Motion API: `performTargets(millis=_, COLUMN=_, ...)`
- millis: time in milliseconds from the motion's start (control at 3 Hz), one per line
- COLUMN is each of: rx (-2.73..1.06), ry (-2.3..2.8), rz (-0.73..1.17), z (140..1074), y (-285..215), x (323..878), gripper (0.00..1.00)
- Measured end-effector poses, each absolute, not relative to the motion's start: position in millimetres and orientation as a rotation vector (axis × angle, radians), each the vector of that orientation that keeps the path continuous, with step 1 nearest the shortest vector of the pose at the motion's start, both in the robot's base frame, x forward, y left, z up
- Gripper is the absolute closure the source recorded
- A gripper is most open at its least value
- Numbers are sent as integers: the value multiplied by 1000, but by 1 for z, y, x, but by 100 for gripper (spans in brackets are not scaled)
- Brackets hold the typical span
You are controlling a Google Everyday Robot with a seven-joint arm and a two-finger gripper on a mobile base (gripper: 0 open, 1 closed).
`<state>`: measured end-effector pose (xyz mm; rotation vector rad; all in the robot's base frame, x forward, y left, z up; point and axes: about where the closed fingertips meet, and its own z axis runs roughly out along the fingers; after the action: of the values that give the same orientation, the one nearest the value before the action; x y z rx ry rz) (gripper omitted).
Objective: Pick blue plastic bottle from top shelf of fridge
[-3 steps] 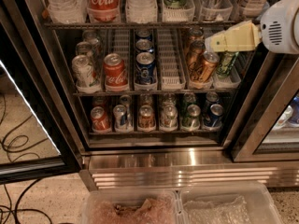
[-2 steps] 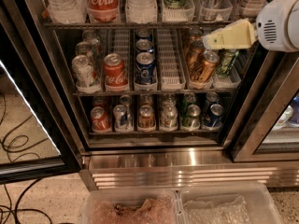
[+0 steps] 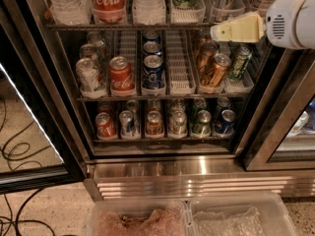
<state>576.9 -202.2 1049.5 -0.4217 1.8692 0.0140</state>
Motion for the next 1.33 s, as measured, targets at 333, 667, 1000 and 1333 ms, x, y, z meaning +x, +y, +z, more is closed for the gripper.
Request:
performTargets(millis=333, rx=-422, ry=1869, rz=14, z=1049, y=-202, x=577, gripper=14)
performTargets(millis=667, rx=-422, ry=1869, rz=14, z=1049, y=-202, x=577, gripper=8)
performTargets(millis=1000, rx=-392, ry=1870, rz=-11, z=1050, y=-208, x=580, gripper=7)
performTargets(millis=1333, rx=-371, ry=1879, rz=-36, z=1053, y=-212, x=587, gripper=11)
